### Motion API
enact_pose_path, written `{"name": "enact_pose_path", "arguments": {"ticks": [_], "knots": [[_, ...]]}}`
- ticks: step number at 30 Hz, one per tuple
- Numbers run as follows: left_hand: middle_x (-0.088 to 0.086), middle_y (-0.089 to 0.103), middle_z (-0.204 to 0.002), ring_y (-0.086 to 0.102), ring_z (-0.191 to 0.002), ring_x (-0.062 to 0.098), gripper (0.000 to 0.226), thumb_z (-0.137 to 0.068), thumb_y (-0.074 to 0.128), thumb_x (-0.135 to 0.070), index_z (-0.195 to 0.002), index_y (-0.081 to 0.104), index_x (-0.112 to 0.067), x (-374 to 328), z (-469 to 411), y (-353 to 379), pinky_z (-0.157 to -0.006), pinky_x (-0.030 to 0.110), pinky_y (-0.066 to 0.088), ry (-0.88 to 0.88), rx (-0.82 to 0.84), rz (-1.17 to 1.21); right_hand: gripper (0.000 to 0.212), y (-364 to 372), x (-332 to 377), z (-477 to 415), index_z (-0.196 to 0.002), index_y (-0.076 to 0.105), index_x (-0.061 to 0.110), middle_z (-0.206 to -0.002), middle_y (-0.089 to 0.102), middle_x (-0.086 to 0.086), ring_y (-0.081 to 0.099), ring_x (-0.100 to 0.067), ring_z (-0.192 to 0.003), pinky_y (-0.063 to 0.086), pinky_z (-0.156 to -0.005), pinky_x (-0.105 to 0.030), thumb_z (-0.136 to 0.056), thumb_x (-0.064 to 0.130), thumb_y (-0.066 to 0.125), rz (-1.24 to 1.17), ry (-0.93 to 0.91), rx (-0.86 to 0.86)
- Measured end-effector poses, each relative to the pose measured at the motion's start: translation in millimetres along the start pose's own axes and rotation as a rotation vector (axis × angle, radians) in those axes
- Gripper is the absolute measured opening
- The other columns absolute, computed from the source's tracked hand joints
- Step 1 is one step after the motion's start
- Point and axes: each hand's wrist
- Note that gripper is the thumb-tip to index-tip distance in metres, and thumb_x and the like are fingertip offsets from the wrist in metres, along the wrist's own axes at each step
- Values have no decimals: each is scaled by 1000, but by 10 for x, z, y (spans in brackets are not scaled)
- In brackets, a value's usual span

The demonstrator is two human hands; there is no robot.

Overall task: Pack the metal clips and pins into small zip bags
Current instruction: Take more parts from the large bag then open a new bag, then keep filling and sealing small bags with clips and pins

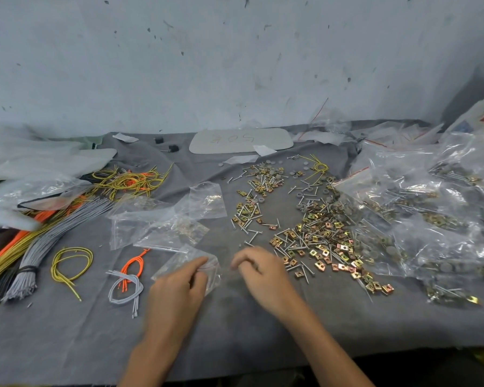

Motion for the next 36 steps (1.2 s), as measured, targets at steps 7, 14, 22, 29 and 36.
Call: {"name": "enact_pose_path", "arguments": {"ticks": [7,14,22,29,36], "knots": [[17,69,-75,66,-75,39,36,-89,62,-8,-121,74,-18,-57,-11,358,-73,44,53,-123,127,83,46,-354,-234,-817,-136,56,26,-145,51,-3,42,-31,-132,36,-109,-44,-97,49,55,778,141,300],[10,64,-64,62,-72,31,41,-89,59,-8,-125,72,-21,-27,-52,405,-76,42,52,-201,128,157,24,-342,-285,-833,-114,60,12,-123,62,-11,55,-32,-116,43,-95,-40,-102,31,52,979,-58,270],[-5,44,-48,44,-50,9,34,-91,62,-14,-121,68,-30,-13,-19,393,-63,36,43,-195,150,260,37,-273,-246,-738,-132,43,0,-136,49,-21,46,-37,-126,39,-104,-43,-95,6,45,1196,-8,333],[-11,49,-48,47,-51,7,21,-93,63,-23,-110,59,-34,34,3,413,-57,33,35,-177,167,282,34,-274,-219,-696,-130,46,1,-134,53,-19,50,-34,-124,43,-99,-41,-96,5,45,1252,-10,308],[-12,49,-49,46,-51,7,23,-93,63,-25,-115,61,-34,62,5,439,-60,36,40,-186,166,298,31,-246,-161,-763,-130,48,2,-133,56,-18,57,-34,-123,48,-95,-41,-99,5,44,1332,37,383]]}}
Point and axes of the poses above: each hand's wrist, its own z-axis away from the middle knuckle, its own y-axis out of the palm, x = y × z
